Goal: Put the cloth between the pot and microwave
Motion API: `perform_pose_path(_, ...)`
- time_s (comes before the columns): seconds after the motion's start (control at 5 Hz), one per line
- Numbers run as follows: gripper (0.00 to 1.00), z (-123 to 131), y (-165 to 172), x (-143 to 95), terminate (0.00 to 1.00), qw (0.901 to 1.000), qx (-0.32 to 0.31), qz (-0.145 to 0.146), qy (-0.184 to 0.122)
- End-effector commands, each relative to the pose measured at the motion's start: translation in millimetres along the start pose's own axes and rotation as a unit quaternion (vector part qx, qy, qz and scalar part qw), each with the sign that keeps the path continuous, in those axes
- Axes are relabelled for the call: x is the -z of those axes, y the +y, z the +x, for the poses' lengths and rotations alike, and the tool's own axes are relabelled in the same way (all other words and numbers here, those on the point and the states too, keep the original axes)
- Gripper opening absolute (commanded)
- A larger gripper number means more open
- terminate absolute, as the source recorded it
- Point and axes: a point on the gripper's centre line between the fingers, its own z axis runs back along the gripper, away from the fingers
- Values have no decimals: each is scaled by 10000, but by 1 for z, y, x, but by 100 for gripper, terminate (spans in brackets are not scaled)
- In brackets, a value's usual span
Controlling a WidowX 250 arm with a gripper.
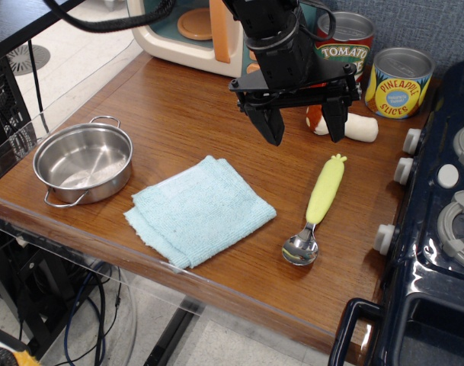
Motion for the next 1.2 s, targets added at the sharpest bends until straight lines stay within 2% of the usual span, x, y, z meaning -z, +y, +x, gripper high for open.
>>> perform_pose_path(0.0, 100, 0, 0, 0, 0, 10000, 0, 0, 0)
perform_pose_path(0.4, 100, -17, 23, -13, 0, 9992, -283, 289, -46)
perform_pose_path(0.8, 100, -46, 61, -28, 0, 9909, -510, 1234, 152)
perform_pose_path(1.0, 100, -61, 75, -25, 0, 9883, -589, 1364, 357)
